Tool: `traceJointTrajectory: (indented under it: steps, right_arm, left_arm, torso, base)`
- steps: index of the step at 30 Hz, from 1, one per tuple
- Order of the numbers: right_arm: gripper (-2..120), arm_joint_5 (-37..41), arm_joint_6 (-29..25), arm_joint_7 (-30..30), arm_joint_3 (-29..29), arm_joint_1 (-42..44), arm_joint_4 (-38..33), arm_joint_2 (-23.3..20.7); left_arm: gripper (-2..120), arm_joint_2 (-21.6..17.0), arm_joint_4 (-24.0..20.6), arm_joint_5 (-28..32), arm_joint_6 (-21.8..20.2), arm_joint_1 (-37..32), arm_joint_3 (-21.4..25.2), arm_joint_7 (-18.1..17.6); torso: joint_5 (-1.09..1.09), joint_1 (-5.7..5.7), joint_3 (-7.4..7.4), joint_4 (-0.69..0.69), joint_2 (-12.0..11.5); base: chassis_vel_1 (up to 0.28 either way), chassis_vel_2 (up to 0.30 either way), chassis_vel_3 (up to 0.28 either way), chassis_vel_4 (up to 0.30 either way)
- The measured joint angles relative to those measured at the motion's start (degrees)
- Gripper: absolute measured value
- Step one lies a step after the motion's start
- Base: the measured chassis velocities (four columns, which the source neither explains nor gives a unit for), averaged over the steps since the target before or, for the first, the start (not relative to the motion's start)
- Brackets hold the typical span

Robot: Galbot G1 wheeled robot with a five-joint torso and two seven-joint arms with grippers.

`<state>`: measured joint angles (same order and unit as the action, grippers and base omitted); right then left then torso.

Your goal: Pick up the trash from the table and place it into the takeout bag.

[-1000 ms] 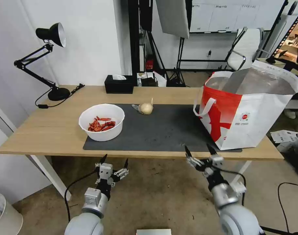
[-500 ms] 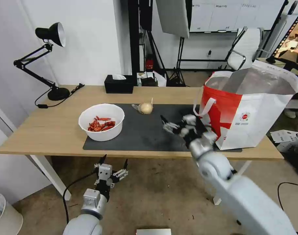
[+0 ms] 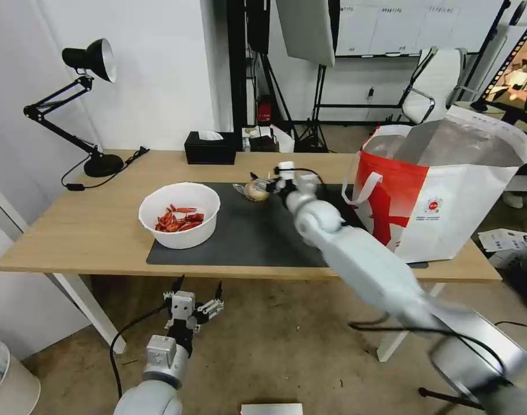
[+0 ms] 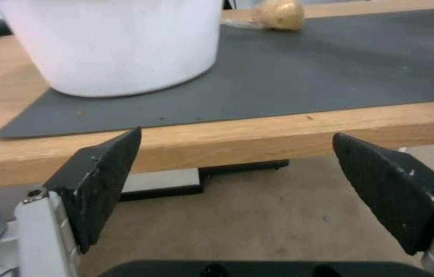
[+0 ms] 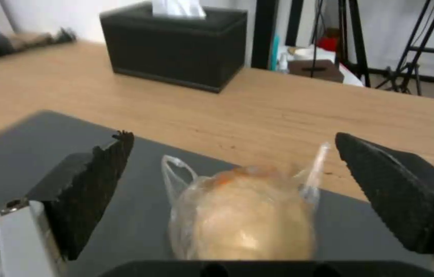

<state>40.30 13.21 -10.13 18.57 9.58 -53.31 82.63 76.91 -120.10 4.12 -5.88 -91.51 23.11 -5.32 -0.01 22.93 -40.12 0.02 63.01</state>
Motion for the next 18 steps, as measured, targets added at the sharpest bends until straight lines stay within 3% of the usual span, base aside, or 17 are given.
traceJointTrajectory:
  steps: [2, 5, 18]
  right_arm:
    - [100, -2.4, -0.4, 1.2, -0.1, -1.4, 5.9, 2.7]
    - [100, -3.5, -0.1, 1.9, -0.1, -2.0, 9.0, 4.0]
    - [100, -5.9, 2.3, 3.2, 1.4, -3.0, 13.1, 4.9]
  left_arm:
    - [100, -0.1, 0.1, -0.2, 1.2, -0.3, 1.2, 1.0]
    - [100, -0.4, 0.0, -0.1, 1.5, -0.6, 1.8, 1.3]
    - [100, -0.3, 0.3, 0.0, 2.3, -0.9, 2.1, 1.3]
  torso:
    - [0.00, 0.00, 0.00, -0.01, 0.0]
    - [0.00, 0.00, 0.01, -0.02, 0.0]
    - [0.01, -0.01, 0.01, -0.02, 0.0]
  base:
    - [0.000, 0.000, 0.000, 0.000]
    - [0.000, 0.000, 0.000, 0.000]
    - [0.000, 0.000, 0.000, 0.000]
